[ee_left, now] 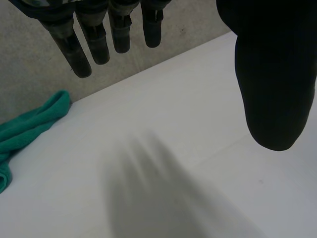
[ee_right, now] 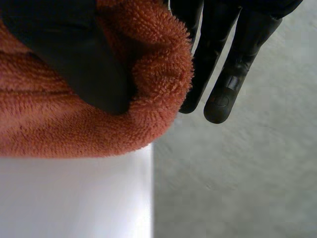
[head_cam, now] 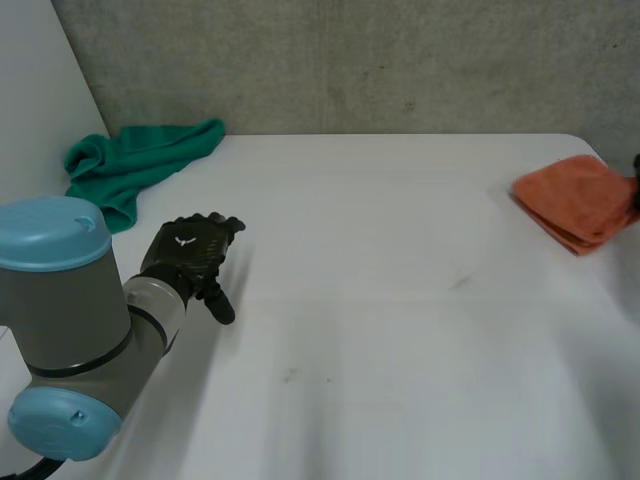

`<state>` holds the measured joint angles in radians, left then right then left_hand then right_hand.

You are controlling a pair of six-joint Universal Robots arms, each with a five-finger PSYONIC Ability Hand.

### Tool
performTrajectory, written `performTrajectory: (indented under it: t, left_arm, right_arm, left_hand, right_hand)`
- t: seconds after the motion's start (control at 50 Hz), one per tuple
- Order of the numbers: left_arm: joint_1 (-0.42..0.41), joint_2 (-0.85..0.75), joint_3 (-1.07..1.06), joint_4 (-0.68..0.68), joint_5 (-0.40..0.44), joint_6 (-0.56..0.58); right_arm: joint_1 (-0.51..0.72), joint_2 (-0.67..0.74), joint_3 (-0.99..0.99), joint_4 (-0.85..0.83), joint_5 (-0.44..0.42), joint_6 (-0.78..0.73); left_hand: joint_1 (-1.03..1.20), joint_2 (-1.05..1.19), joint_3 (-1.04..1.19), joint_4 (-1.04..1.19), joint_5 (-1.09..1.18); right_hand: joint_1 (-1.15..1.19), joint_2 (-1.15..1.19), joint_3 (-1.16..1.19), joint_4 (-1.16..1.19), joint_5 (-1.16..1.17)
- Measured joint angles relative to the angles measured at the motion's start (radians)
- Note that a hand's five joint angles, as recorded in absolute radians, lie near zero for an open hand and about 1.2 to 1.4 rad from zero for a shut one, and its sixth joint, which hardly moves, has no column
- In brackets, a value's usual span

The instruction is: Fold the laundry.

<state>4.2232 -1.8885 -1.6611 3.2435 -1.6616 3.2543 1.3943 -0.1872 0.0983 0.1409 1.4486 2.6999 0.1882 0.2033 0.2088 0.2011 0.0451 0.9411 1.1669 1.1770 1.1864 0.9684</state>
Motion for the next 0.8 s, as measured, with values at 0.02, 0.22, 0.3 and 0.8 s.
performTrajectory:
  t: [0.02,0.22,0.3,0.8]
  left_arm:
    - [0.000,0.000,0.000,0.000,0.000,0.000]
    - [-0.003,0.000,0.003,0.001,0.000,0.001]
    - [-0.003,0.000,0.003,0.001,0.000,0.001]
    - [-0.006,0.025,0.002,-0.002,0.000,0.002]
  right_arm:
    - [-0.003,0.001,0.001,-0.001,0.005,-0.004]
    - [-0.019,0.003,0.040,0.005,0.072,-0.051]
    - [-0.016,-0.011,0.086,0.019,0.082,-0.055]
    - [-0.052,-0.164,0.196,0.197,0.072,-0.022]
  left_hand:
    - [0.000,0.000,0.000,0.000,0.000]
    - [0.000,0.000,0.000,0.000,0.000]
    - [0.000,0.000,0.000,0.000,0.000]
    - [0.000,0.000,0.000,0.000,0.000]
  right_hand:
    - [0.000,0.000,0.000,0.000,0.000]
    - [0.000,0.000,0.000,0.000,0.000]
    - [0.000,0.000,0.000,0.000,0.014]
    - [-0.741,-0.951,-0.966,-0.955,-0.905]
